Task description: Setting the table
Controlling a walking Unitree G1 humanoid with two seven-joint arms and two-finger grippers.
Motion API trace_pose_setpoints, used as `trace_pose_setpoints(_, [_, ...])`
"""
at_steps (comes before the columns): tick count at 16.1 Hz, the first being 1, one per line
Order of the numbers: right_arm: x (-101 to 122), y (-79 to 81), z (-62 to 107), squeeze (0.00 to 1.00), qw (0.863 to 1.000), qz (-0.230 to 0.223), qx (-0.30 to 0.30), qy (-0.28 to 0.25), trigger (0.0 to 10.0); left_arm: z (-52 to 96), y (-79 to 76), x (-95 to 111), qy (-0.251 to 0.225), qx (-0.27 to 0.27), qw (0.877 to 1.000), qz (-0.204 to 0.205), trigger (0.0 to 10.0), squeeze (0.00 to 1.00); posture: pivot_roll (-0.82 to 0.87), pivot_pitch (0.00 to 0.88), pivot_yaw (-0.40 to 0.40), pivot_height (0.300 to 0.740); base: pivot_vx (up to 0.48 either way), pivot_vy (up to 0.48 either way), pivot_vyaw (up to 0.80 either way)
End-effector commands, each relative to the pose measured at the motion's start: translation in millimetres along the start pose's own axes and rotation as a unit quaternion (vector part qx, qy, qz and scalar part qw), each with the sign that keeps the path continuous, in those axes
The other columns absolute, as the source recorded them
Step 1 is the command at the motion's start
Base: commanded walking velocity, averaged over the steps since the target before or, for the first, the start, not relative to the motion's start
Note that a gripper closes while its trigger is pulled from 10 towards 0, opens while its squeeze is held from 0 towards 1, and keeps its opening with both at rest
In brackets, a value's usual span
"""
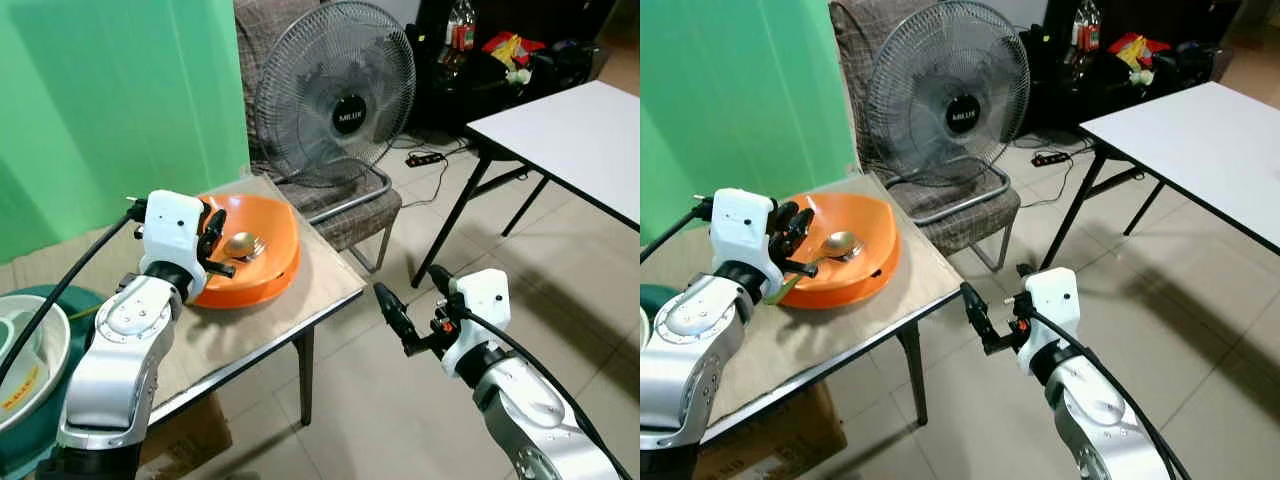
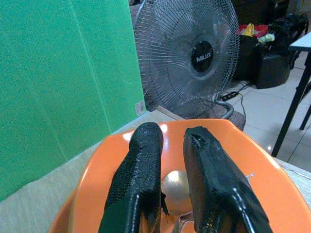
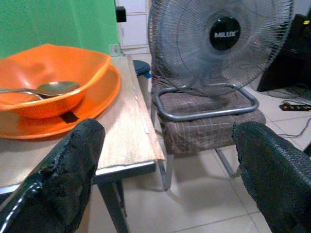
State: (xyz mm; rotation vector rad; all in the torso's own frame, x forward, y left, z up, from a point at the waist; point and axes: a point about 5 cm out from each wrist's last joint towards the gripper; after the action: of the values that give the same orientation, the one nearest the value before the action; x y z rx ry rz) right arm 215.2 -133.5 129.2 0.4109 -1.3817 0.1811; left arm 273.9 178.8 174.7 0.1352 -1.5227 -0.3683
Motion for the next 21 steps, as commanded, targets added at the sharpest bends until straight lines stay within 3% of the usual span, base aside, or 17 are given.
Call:
trace_pose_setpoints(1, [-0.5,-3.4,-0.4,0.0,1.0,0.002,-0.006,0.0,10.0,2.1,0.2,1.0,-0.003,0.007,1.0,-0.006,10.0,0.0,0.04,0.0,-0.038,0.74,-0.307,0.0,0.0])
trace_pose_setpoints(5, [-0.6,-4.0,-3.9,0.0,1.0,0.007,-0.006,-0.001,10.0,0.8,3.0,2.6,-0.008,0.017,1.0,-0.006,10.0,0.0,0.04,0.0,-0.045,0.74,-0.141,0.0,0.0])
trace_pose_setpoints(11, [-0.9,-15.6,-6.0,0.0,0.998,-0.002,-0.057,-0.005,10.0,-4.3,3.6,-0.3,-0.003,0.016,1.0,-0.026,10.0,0.0,0.04,0.0,-0.038,0.74,0.0,0.0,0.0])
trace_pose_setpoints(14, [0.4,-16.1,-5.8,0.0,0.998,-0.014,-0.066,-0.014,10.0,-8.8,3.7,0.0,-0.009,0.008,1.0,0.011,10.0,0.0,0.04,0.0,-0.038,0.74,0.0,0.0,0.0])
trace_pose_setpoints(21, [5.8,-12.7,-12.4,0.0,0.999,0.0,-0.042,-0.018,10.0,-18.1,12.8,12.7,-0.032,0.002,0.999,0.011,10.0,0.0,0.05,0.0,-0.07,0.74,0.0,0.0,0.0])
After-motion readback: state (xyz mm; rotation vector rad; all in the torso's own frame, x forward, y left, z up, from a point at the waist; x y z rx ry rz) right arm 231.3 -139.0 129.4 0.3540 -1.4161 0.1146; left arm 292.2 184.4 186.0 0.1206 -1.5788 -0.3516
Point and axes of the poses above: a point about 5 cm out from each wrist's last joint towards the gripper, its own z axis pointing back from the gripper into the wrist, its own x axis along the axis of the wrist's last joint, y = z × x, and after that the axes turned 7 degrees about -z, right-handed
